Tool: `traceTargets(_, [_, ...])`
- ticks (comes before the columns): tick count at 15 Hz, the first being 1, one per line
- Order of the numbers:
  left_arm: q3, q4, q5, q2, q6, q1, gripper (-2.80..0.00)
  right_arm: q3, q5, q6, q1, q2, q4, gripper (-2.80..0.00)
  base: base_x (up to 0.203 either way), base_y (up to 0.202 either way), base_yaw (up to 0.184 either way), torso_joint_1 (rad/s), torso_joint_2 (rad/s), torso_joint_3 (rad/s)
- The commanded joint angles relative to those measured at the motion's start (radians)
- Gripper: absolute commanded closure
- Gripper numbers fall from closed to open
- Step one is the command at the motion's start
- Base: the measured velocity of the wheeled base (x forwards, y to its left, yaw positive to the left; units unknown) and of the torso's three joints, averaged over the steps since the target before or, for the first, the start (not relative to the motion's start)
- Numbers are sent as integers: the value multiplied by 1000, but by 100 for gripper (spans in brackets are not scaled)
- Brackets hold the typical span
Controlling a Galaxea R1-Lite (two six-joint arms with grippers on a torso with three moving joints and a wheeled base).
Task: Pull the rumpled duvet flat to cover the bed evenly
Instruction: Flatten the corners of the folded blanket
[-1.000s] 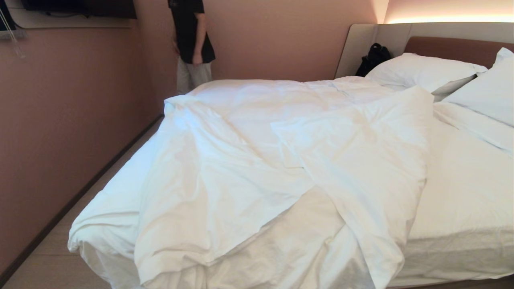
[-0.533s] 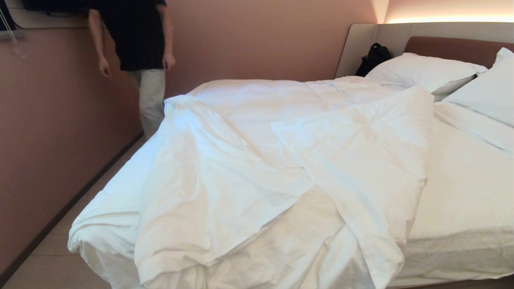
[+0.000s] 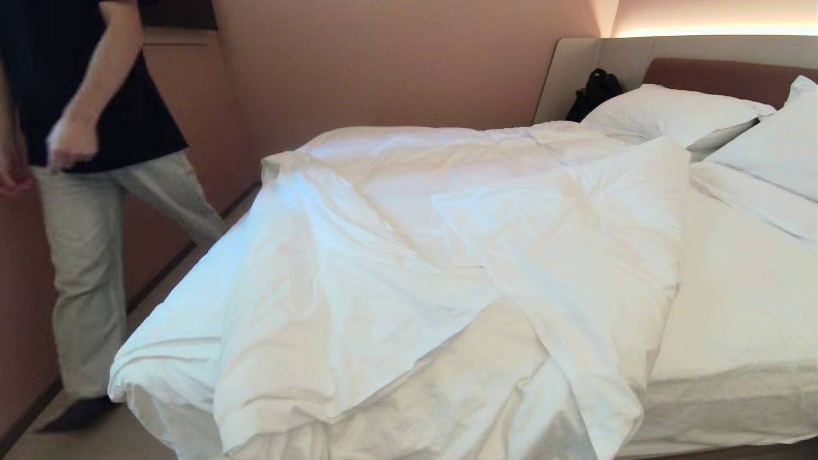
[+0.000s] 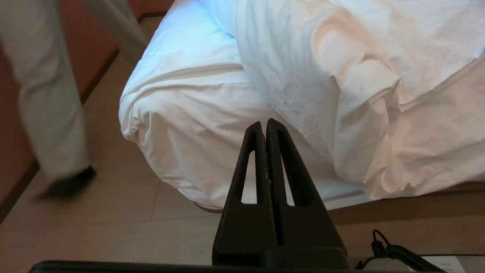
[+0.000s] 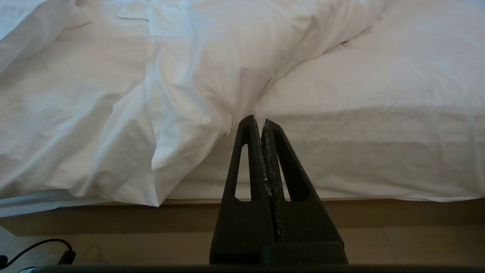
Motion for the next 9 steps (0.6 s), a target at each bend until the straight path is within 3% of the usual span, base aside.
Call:
traceTargets(1, [0,1,-1,0,0,0,0,0,1,0,0,1,0,0,0,0,0,0,0,0])
traceTargets(9, [0,1,1,0,12,0,0,0,1,0,0,1,0,0,0,0,0,0,0,0])
